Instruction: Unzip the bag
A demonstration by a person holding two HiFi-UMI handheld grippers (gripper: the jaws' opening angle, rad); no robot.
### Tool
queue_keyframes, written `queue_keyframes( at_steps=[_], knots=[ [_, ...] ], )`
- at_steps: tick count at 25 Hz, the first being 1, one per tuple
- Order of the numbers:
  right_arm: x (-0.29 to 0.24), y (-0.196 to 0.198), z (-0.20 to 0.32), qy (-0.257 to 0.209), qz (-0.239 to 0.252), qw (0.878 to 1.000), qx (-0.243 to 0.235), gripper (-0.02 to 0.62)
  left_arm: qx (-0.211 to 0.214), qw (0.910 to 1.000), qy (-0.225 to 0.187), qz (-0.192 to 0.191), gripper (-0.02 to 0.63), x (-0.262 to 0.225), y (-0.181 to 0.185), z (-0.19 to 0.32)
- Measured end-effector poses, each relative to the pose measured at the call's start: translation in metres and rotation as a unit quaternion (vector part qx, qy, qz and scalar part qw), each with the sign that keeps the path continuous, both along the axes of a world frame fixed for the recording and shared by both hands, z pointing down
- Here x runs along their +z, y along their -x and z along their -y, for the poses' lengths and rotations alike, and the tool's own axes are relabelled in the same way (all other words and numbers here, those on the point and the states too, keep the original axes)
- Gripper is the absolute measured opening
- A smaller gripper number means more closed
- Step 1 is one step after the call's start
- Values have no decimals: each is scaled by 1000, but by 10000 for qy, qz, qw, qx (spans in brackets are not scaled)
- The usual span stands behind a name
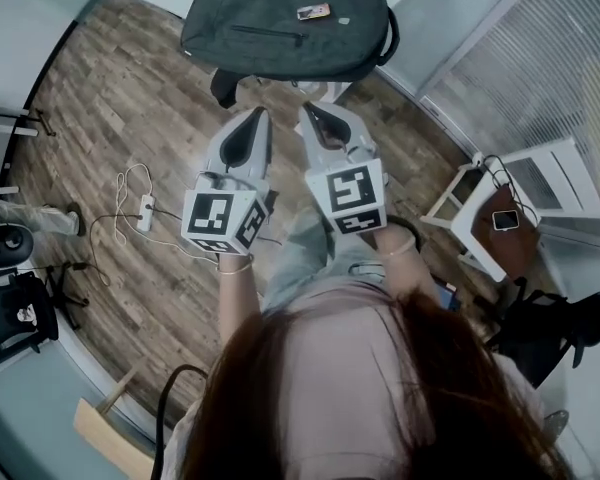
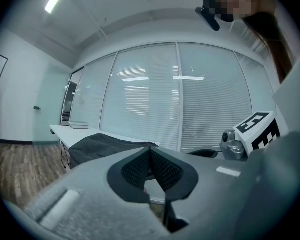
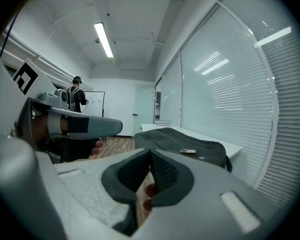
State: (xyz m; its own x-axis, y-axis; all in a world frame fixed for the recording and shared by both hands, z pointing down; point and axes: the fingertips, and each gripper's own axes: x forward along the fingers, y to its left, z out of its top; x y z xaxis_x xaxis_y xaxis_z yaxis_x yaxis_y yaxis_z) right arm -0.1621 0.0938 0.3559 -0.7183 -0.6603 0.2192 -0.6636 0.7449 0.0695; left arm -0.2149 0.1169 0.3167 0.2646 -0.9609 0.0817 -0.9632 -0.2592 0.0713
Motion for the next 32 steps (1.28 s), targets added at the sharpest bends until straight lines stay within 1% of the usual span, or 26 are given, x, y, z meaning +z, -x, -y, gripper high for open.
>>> queue_keyframes(
  at_steps=[6, 7, 8, 11, 15, 27, 32],
  knots=[
    [23, 11, 19, 173, -92, 9997, 146, 6, 164, 9999, 36, 1, 9, 16, 9, 23],
    [27, 13, 21, 199, -110, 9996, 156, 24, 200, 9998, 49, 1, 9, 19, 10, 27],
    [30, 16, 24, 216, -133, 9995, 165, 28, 225, 9997, 63, 2, 9, 22, 11, 31],
    [39, 21, 31, 230, -187, 9993, 223, 28, 255, 9997, 69, -8, 9, 29, 16, 41],
    [53, 28, 43, 253, -286, 9989, 280, 35, 231, 9996, 90, -112, 9, 41, 23, 54],
    [97, 35, 68, 504, -629, 9950, 593, 52, 438, 9985, 317, -24, 9, 69, 29, 89],
    [111, 38, 77, 604, -672, 9935, 690, 54, 577, 9976, 393, -14, 9, 78, 31, 106]
  ],
)
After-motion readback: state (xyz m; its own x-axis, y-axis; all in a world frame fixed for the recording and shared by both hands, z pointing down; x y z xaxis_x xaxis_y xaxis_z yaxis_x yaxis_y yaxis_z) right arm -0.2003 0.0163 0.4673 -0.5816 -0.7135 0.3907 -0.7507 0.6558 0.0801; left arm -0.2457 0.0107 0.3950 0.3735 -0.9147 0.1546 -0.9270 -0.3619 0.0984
